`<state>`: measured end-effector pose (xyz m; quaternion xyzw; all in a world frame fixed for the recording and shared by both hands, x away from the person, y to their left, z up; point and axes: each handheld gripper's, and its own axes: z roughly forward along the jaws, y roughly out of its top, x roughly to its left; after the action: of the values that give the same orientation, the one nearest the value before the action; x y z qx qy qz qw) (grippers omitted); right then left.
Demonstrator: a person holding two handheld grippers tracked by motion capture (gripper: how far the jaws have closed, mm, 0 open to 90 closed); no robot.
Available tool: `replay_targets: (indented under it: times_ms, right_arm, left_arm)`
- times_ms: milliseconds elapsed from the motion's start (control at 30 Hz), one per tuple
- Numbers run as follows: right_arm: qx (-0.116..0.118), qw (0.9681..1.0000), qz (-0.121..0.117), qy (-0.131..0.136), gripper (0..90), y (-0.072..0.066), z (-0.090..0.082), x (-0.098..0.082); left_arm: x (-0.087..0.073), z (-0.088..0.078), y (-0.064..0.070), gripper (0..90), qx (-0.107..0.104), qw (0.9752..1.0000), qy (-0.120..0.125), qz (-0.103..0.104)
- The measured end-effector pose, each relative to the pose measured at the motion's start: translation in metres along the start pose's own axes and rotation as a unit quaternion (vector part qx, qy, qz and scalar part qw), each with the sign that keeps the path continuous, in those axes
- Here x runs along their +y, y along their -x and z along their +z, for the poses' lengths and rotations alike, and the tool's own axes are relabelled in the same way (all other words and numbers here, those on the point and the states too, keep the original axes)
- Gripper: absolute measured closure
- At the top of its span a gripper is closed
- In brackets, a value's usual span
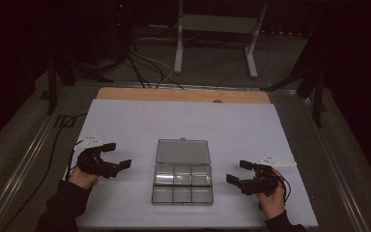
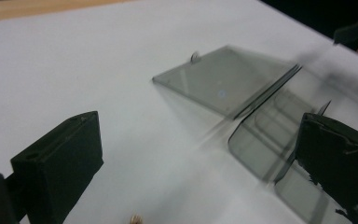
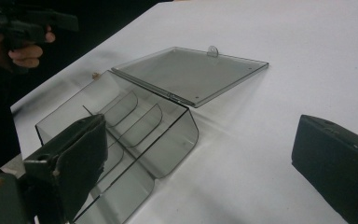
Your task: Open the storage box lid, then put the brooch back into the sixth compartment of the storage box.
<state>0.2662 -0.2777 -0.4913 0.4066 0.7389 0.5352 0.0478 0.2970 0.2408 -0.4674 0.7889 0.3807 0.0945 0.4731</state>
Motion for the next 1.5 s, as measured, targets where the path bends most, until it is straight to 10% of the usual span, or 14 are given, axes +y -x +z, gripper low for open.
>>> replay_targets:
  times_ms: [433,900,1500]
  right_arm:
    - [0.004,1.0000,-0.001,-0.003,3.3,0.000,0.001,-0.001]
    - [0.012,0.9999,-0.004,-0.004,3.3,-0.001,0.003,0.000]
    - [0.016,0.9999,-0.004,-0.006,3.3,-0.001,0.005,-0.001]
  left_arm:
    - [-0.024,-0.001,0.002,2.9,0.047,0.9986,-0.022,-0.006]
    - [-0.046,0.007,0.005,6.0,0.112,0.9902,-0.047,-0.070]
    - [-0.051,0.019,-0.001,39.4,0.115,0.9879,-0.070,-0.077]
